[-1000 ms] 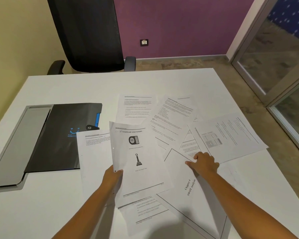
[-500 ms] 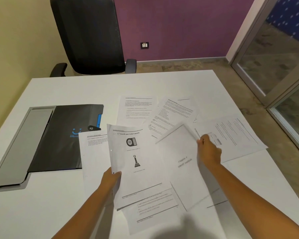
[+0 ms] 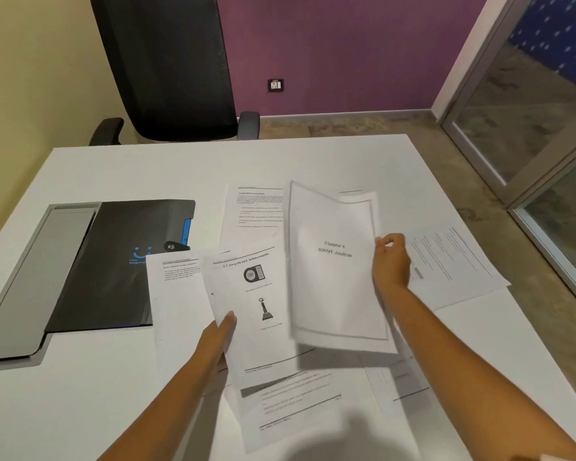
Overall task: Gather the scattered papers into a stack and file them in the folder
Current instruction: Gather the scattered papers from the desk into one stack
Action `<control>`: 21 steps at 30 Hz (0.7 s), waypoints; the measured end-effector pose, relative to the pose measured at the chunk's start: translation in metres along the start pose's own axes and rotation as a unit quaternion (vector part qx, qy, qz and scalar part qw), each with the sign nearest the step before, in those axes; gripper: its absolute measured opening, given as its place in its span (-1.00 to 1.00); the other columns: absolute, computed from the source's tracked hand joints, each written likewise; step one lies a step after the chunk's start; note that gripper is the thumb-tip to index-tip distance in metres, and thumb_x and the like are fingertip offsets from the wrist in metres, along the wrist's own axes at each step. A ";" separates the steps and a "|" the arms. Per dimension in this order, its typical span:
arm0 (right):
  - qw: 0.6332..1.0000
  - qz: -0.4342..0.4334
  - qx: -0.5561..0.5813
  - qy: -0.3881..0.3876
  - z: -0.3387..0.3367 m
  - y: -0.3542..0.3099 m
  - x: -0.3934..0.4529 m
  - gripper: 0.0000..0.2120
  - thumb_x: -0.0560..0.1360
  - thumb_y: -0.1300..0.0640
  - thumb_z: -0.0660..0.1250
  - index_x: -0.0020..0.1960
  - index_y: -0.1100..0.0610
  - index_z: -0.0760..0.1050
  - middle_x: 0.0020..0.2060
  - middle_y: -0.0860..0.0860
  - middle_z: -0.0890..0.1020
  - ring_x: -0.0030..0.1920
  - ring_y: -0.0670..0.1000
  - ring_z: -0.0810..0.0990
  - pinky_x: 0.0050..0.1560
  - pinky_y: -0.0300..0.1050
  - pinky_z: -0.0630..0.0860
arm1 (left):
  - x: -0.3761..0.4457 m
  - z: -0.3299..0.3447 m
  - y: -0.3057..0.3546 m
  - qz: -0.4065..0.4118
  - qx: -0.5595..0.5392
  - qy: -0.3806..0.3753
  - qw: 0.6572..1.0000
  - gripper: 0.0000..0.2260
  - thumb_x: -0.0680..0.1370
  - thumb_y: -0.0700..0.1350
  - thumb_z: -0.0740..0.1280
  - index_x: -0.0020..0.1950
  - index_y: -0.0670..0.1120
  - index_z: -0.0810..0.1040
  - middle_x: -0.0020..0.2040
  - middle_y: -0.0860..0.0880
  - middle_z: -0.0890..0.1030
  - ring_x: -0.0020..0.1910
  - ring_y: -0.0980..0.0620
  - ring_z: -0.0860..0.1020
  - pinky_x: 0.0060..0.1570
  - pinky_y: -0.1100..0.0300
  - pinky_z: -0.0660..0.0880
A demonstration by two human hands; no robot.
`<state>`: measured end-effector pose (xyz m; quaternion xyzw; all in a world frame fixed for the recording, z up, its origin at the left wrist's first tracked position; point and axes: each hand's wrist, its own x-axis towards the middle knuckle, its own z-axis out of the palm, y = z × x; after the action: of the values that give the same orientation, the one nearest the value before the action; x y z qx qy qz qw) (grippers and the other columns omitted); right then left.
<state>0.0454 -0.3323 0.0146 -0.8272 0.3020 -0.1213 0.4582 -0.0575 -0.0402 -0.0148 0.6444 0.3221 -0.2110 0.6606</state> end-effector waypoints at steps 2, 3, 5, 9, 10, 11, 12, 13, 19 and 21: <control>0.999 -0.012 -0.038 -0.027 0.017 0.012 -0.016 -0.87 0.60 0.06 0.14 -0.08 0.10 0.30 -0.38 0.04 0.49 -0.32 0.11 0.48 -0.38 -0.16 0.32 | 0.002 0.004 0.001 -0.020 -0.003 0.016 1.000 -0.51 0.58 0.11 0.12 0.40 -0.18 0.32 0.34 -0.20 0.45 0.28 -0.20 0.45 0.31 -0.08 0.37; 0.998 -0.018 -0.050 -0.038 0.024 0.018 -0.024 -0.87 0.60 0.07 0.14 -0.08 0.09 0.30 -0.35 0.04 0.51 -0.32 0.11 0.49 -0.40 -0.19 0.32 | 0.001 0.005 0.004 -0.035 -0.004 0.011 0.999 -0.48 0.58 0.13 0.09 0.41 -0.19 0.31 0.35 -0.21 0.44 0.29 -0.21 0.44 0.30 -0.07 0.37; 0.997 -0.005 -0.048 -0.062 0.036 0.028 -0.038 -0.88 0.61 0.09 0.13 -0.11 0.02 0.28 -0.33 -0.02 0.53 -0.36 0.03 0.48 -0.42 -0.21 0.31 | -0.001 0.008 0.007 -0.059 -0.025 -0.014 0.998 -0.45 0.57 0.18 0.04 0.39 -0.19 0.33 0.32 -0.22 0.46 0.26 -0.21 0.46 0.23 -0.02 0.42; 0.992 -0.033 -0.058 -0.107 0.049 0.035 -0.062 -0.89 0.61 0.06 0.13 -0.08 -0.09 0.27 -0.40 -0.15 0.47 -0.40 -0.05 0.45 -0.46 -0.27 0.31 | -0.002 0.007 0.004 -0.026 0.008 -0.046 0.999 -0.56 0.57 0.06 0.19 0.37 -0.15 0.36 0.23 -0.13 0.52 0.20 -0.09 0.50 0.26 -0.02 0.42; 0.989 -0.054 -0.065 -0.119 0.049 0.035 -0.066 -0.98 0.61 0.04 0.13 -0.01 -0.04 0.29 -0.39 -0.13 0.48 -0.36 -0.03 0.47 -0.44 -0.28 0.32 | 0.000 0.005 0.002 -0.020 0.018 -0.056 0.998 -0.60 0.56 -0.04 0.25 0.36 -0.17 0.37 0.22 -0.13 0.54 0.17 -0.09 0.51 0.24 -0.02 0.42; 0.987 -0.068 -0.065 -0.128 0.050 0.035 -0.068 -0.94 0.60 0.03 0.14 0.05 -0.01 0.32 -0.34 -0.10 0.51 -0.30 -0.02 0.50 -0.41 -0.29 0.34 | 0.001 0.004 0.001 -0.026 0.029 -0.066 0.997 -0.62 0.54 -0.14 0.30 0.33 -0.19 0.39 0.23 -0.18 0.54 0.15 -0.12 0.52 0.21 -0.02 0.43; 0.985 -0.074 -0.051 -0.146 0.049 0.035 -0.069 -0.90 0.60 0.03 0.15 0.10 0.00 0.35 -0.26 -0.08 0.55 -0.22 -0.01 0.53 -0.37 -0.30 0.37 | 0.002 0.002 0.000 -0.034 0.046 -0.071 0.996 -0.63 0.52 -0.22 0.32 0.31 -0.21 0.40 0.22 -0.25 0.54 0.12 -0.17 0.53 0.15 -0.02 0.43; 0.982 -0.074 -0.037 -0.169 0.048 0.036 -0.069 -0.86 0.60 0.05 0.17 0.15 0.00 0.38 -0.17 -0.06 0.58 -0.13 0.00 0.56 -0.31 -0.28 0.39 | 0.002 0.002 -0.001 -0.038 0.066 -0.072 0.994 -0.64 0.50 -0.27 0.33 0.29 -0.23 0.42 0.21 -0.30 0.55 0.09 -0.20 0.52 0.09 -0.02 0.41; 0.970 -0.002 0.009 -0.244 0.027 0.034 -0.059 -0.55 0.54 0.07 0.30 0.41 0.03 0.31 0.29 0.11 0.49 0.30 0.09 0.46 0.14 -0.17 0.37 | -0.001 0.002 0.002 -0.014 0.043 -0.065 0.997 -0.60 0.49 -0.41 0.26 0.33 -0.27 0.39 0.25 -0.29 0.51 0.23 -0.25 0.49 0.29 -0.15 0.38; 0.965 0.044 0.003 -0.260 0.020 0.030 -0.053 -0.38 0.51 -0.06 0.32 0.47 0.08 0.20 0.43 0.12 0.33 0.43 0.10 0.30 0.29 -0.11 0.30 | 0.000 0.001 0.006 0.009 0.030 -0.077 0.997 -0.61 0.50 -0.41 0.25 0.33 -0.29 0.38 0.27 -0.29 0.49 0.25 -0.24 0.47 0.32 -0.13 0.35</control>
<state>0.0016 -0.2979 -0.0179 -0.8149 0.2079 0.1171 0.5281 -0.0531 -0.0412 -0.0105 0.6483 0.2586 -0.2635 0.6659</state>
